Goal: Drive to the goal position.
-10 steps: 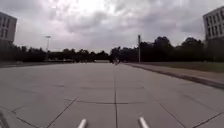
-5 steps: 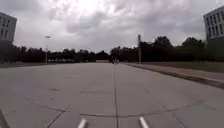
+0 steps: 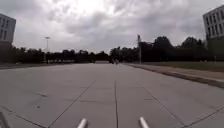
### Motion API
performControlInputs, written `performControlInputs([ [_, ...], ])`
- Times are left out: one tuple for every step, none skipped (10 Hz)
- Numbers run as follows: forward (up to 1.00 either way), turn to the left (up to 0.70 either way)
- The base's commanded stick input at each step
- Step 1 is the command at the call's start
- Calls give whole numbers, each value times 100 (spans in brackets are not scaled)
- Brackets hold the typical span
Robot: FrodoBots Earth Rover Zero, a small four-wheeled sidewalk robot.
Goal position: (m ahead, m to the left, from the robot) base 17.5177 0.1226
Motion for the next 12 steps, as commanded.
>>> performControlInputs([
  [70, 0],
  [70, 0],
  [70, 0],
  [70, 0],
  [70, 0],
  [70, 0],
  [70, 0],
  [70, 0],
  [70, 0],
  [70, 0],
  [70, 0],
  [70, 0],
])
